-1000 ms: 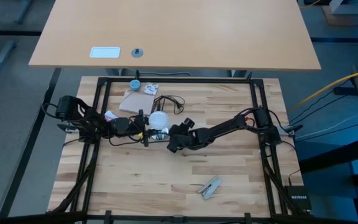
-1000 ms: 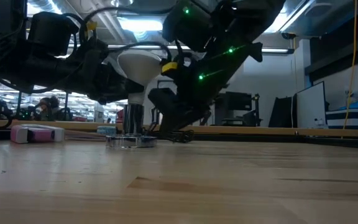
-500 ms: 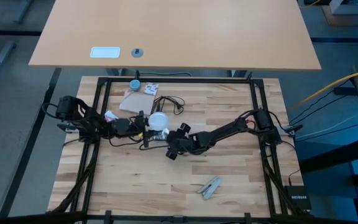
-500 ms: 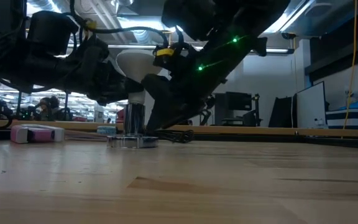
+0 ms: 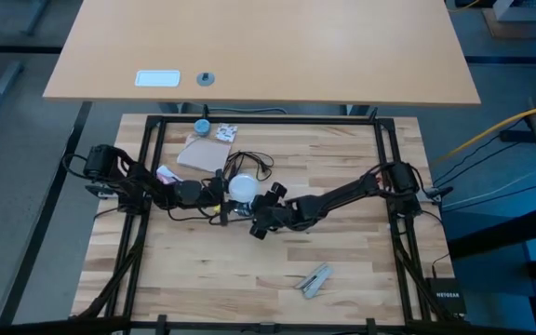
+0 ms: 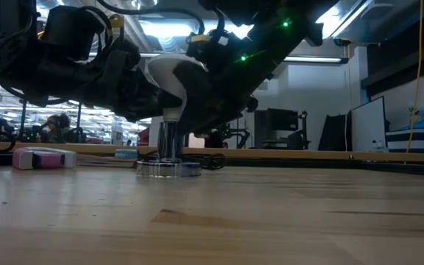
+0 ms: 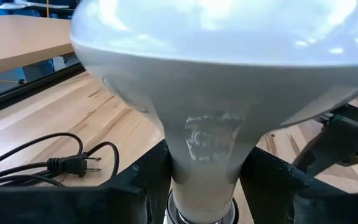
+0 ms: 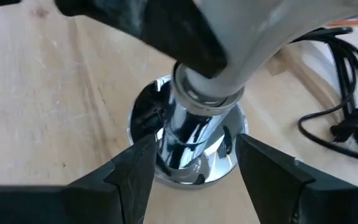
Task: Screw lightbulb
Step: Insert the light bulb into the lamp
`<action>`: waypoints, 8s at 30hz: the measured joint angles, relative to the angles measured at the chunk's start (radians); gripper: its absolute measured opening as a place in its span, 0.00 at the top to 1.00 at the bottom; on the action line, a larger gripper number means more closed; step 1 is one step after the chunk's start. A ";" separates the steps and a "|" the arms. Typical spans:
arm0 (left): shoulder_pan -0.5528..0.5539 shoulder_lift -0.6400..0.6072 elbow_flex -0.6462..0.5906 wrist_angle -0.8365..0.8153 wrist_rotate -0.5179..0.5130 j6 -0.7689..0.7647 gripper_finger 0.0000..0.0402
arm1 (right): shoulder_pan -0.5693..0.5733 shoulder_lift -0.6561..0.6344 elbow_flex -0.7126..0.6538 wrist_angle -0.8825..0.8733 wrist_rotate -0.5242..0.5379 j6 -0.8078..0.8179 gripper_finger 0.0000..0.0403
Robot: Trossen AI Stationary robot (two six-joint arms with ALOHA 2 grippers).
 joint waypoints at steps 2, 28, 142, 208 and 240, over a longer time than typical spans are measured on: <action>0.000 0.000 0.001 -0.003 0.001 0.001 0.61 | 0.013 0.000 0.000 -0.002 0.003 0.016 0.44; 0.000 0.000 0.000 -0.022 0.004 0.015 0.61 | 0.026 0.116 0.003 0.016 0.071 0.275 0.44; 0.058 0.034 0.062 -0.037 0.043 0.078 0.61 | 0.019 0.080 -0.004 -0.154 0.222 0.248 0.44; 0.081 0.116 0.204 -0.106 0.078 0.105 0.61 | 0.021 0.093 0.004 -0.295 0.200 0.276 0.44; 0.092 0.117 0.203 -0.092 0.088 0.097 0.61 | 0.106 -0.014 -0.001 -0.193 0.216 0.257 0.44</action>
